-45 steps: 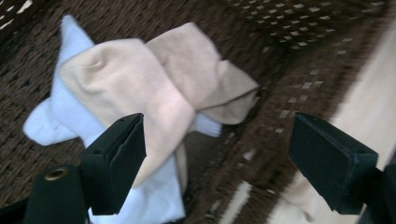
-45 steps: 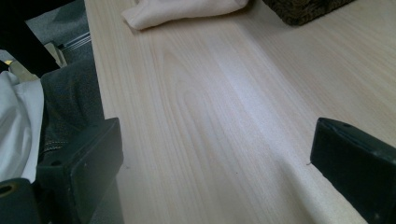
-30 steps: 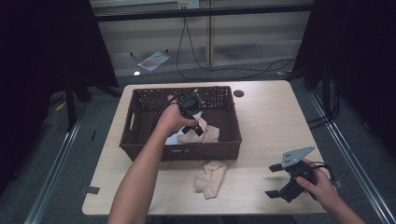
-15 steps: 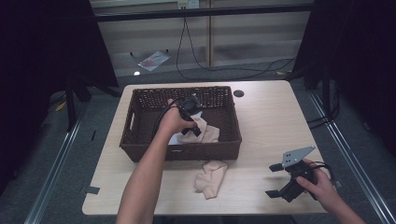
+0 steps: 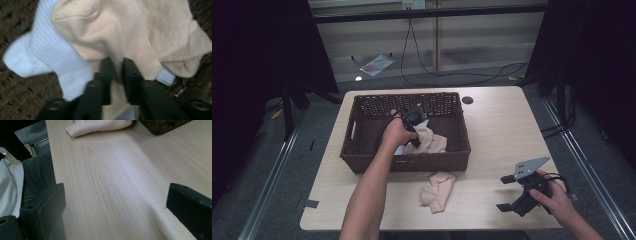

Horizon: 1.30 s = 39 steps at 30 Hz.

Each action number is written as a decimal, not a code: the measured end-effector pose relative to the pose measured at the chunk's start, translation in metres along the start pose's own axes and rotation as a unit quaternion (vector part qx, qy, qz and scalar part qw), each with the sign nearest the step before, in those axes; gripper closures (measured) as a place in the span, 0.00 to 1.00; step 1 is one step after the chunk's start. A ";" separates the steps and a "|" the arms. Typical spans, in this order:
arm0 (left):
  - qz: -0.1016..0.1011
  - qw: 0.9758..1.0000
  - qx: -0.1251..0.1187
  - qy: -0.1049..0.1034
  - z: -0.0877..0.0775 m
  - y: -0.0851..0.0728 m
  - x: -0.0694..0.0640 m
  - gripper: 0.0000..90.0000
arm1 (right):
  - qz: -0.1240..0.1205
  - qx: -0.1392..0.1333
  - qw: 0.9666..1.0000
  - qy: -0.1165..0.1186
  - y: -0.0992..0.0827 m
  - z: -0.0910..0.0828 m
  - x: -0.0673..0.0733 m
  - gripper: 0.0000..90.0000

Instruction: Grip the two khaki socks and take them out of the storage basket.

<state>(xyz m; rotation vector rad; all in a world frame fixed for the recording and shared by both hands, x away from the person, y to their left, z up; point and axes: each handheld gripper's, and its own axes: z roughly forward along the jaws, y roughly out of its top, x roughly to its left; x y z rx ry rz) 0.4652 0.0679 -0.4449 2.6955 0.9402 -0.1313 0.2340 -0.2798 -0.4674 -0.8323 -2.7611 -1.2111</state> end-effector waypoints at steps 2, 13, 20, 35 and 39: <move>-0.003 1.000 0.002 -0.001 -0.001 0.000 0.000 0.95 | -0.001 0.000 1.000 0.000 0.000 0.000 0.000 0.03; -0.025 0.999 -0.005 -0.048 -0.034 -0.002 -0.008 0.95 | 0.000 0.001 1.000 -0.001 0.000 0.000 0.000 0.03; -0.016 0.998 -0.013 -0.063 -0.060 -0.002 -0.016 0.95 | 0.000 0.001 1.000 -0.002 0.000 0.000 0.000 0.03; -0.002 0.997 -0.014 -0.077 -0.102 -0.005 -0.025 0.95 | 0.001 0.001 1.000 -0.002 0.000 0.000 0.000 0.03; 0.003 0.997 -0.016 -0.080 -0.111 -0.006 -0.029 0.95 | -0.001 -0.001 1.000 -0.003 0.000 0.000 0.000 0.03</move>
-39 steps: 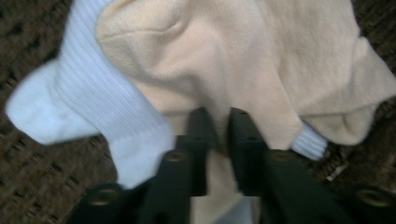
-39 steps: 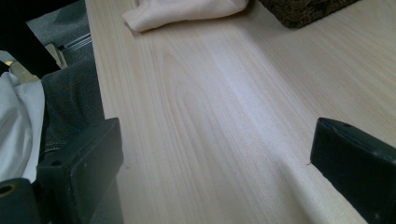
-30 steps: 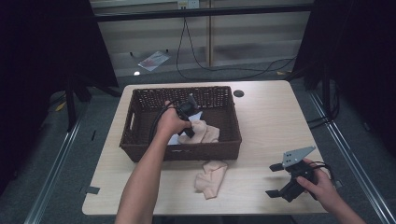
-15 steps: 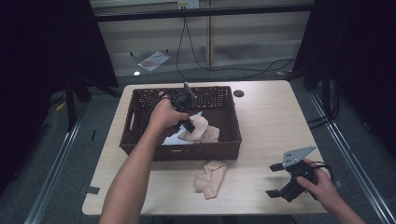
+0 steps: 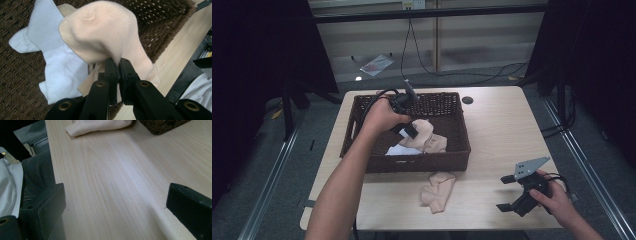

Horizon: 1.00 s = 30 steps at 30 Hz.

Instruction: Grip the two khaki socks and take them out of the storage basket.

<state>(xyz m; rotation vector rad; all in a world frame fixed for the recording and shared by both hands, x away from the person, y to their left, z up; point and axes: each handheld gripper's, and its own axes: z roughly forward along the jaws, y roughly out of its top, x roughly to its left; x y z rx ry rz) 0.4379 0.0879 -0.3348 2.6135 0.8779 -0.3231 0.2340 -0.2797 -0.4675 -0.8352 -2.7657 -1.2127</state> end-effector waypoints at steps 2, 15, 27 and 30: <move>0.002 1.000 -0.002 -0.001 -0.002 0.000 -0.001 0.95 | 0.000 0.000 1.000 0.000 0.000 0.000 0.000 0.03; 0.034 0.999 -0.003 -0.016 -0.020 -0.009 -0.021 0.95 | 0.002 0.001 1.000 0.001 0.000 0.001 0.000 0.03; 0.065 0.998 -0.003 -0.014 -0.022 -0.020 -0.041 0.95 | 0.001 0.004 1.000 0.001 0.000 0.001 0.001 0.03; 0.073 0.997 0.000 -0.015 -0.019 -0.023 -0.046 0.95 | 0.003 0.004 1.000 0.000 0.000 0.001 0.001 0.03</move>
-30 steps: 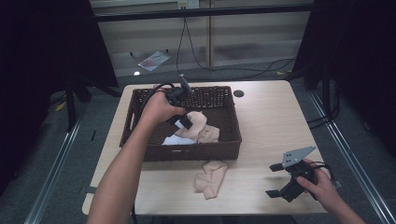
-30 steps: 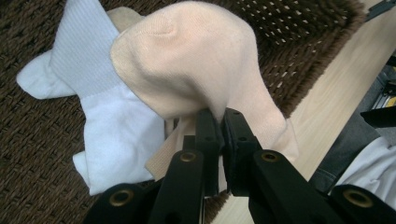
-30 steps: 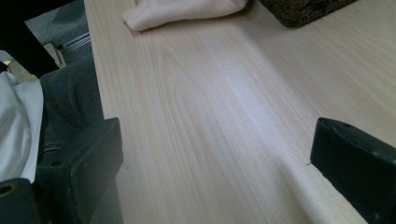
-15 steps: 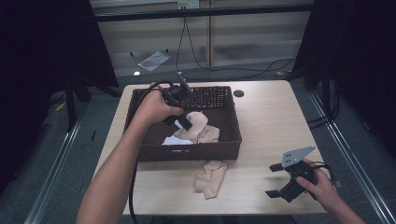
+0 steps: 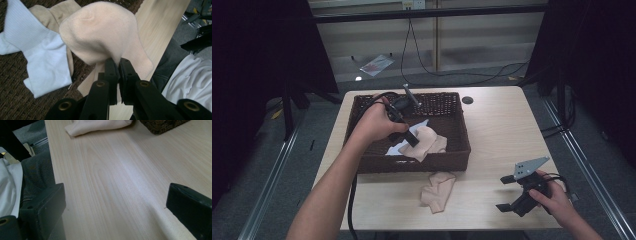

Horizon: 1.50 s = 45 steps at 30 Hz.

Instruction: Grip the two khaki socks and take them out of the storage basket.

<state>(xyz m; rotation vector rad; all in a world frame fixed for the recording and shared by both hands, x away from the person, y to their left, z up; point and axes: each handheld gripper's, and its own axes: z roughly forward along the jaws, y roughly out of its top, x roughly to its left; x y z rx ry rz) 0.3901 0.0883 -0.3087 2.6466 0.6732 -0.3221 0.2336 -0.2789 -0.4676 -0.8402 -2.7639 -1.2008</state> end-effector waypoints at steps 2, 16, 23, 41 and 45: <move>0.011 1.000 0.002 -0.005 0.001 -0.001 -0.003 0.95 | 0.001 -0.001 1.000 0.000 0.000 0.000 0.000 0.03; 0.047 0.999 0.000 -0.012 0.011 -0.006 -0.025 0.95 | 0.001 -0.001 1.000 0.000 0.000 0.000 0.000 0.03; 0.053 0.998 0.002 -0.015 0.018 -0.007 -0.032 0.95 | -0.002 0.001 1.000 0.000 0.000 0.000 0.000 0.03; 0.087 0.995 0.012 -0.039 0.049 -0.009 -0.047 0.94 | -0.002 0.002 1.000 0.001 0.000 0.001 0.000 0.03; 0.084 0.996 -0.003 -0.032 0.052 -0.011 -0.047 0.67 | -0.003 0.002 1.000 0.001 0.000 0.001 0.000 0.03</move>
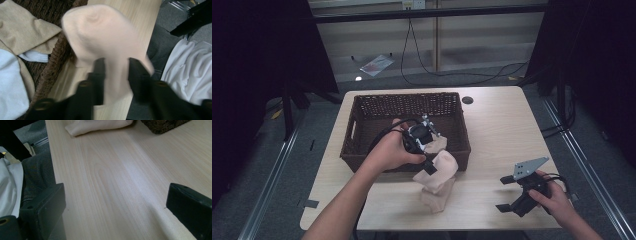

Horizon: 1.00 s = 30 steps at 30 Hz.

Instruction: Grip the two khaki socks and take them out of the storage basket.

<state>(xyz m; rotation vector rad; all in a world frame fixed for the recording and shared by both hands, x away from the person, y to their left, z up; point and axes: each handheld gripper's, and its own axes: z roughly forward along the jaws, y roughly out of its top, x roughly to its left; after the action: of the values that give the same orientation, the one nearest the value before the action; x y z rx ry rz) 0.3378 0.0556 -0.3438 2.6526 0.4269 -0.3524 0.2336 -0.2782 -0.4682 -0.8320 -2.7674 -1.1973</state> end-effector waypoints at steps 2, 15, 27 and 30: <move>0.008 1.000 -0.002 0.001 0.001 -0.002 0.000 0.56 | 0.000 -0.001 1.000 0.000 0.000 0.000 0.000 0.03; 0.006 1.000 -0.020 0.017 0.010 -0.022 -0.004 0.27 | 0.004 0.001 1.000 0.001 0.000 0.001 0.001 0.03; 0.031 0.998 -0.032 0.034 0.031 -0.044 -0.010 0.17 | 0.004 -0.001 1.000 0.002 0.000 0.001 0.001 0.03; 0.031 0.998 -0.035 0.034 0.034 -0.047 -0.010 0.17 | 0.003 -0.002 1.000 0.002 0.000 0.001 0.001 0.03</move>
<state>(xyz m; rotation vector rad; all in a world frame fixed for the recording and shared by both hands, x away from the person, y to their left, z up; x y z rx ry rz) 0.3066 0.0788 -0.3879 2.6077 0.3707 -0.2253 0.2331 -0.2776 -0.4688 -0.8382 -2.7584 -1.2015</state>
